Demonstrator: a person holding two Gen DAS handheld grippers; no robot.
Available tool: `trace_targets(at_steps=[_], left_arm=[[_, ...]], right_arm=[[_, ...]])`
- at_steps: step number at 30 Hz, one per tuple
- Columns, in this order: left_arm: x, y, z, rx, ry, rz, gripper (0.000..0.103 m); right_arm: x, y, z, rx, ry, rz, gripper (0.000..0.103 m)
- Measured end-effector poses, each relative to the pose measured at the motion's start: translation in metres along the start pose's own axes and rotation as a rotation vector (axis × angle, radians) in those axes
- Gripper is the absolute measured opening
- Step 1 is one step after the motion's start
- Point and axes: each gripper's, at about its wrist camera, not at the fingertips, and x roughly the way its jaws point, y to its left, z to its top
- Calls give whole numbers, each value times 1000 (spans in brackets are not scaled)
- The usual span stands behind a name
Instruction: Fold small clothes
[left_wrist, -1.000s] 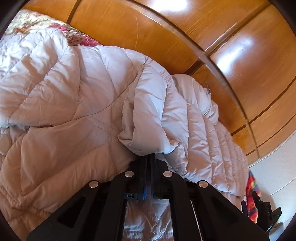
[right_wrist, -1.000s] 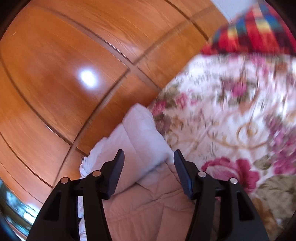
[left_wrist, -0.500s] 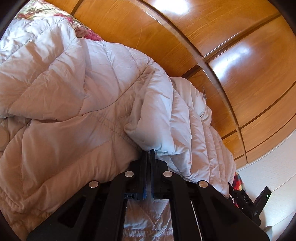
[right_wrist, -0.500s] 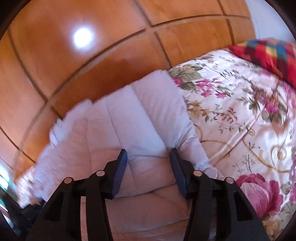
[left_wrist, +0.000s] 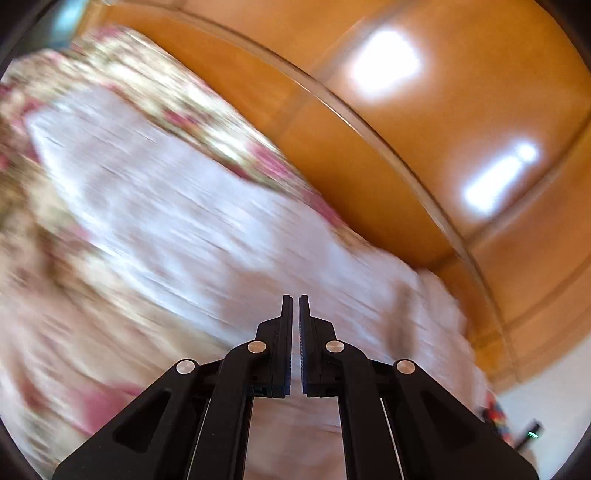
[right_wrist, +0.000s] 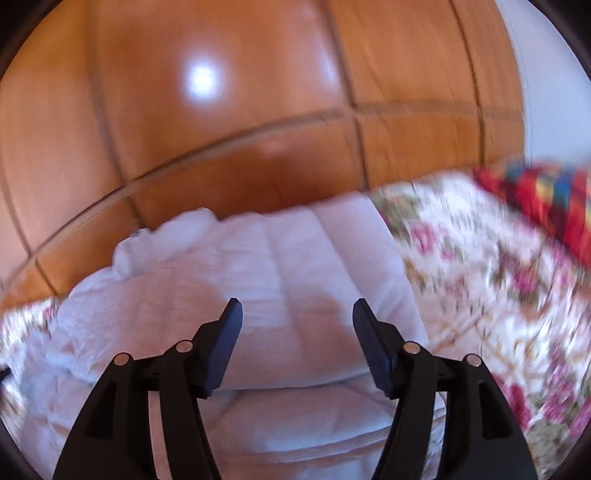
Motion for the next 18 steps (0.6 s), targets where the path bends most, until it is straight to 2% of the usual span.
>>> trace_targets(at_steps=[3, 4, 6, 7, 10, 12, 16, 18], left_arm=[[-13, 46, 19, -95, -38, 94, 2], [-16, 58, 23, -126, -52, 115, 5], [-20, 83, 32, -181, -78, 174, 50], [-22, 98, 37, -210, -95, 198, 54], [-21, 130, 51, -275, -107, 251, 54], [-16, 144, 58, -311, -97, 234, 54], [-7, 141, 71, -247, -104, 260, 58], [-2, 141, 75, -230, -116, 249, 58]], right_arm=[[-4, 26, -3, -128, -13, 65, 73], [-3, 33, -4, -169, 0, 87, 73], [3, 43, -6, -215, 39, 114, 73], [6, 44, -8, -224, 55, 116, 73], [20, 42, -9, -214, 131, 133, 74], [30, 35, -8, -182, 173, 140, 81], [32, 32, -7, -151, 188, 151, 85], [34, 33, -7, -154, 191, 145, 87]])
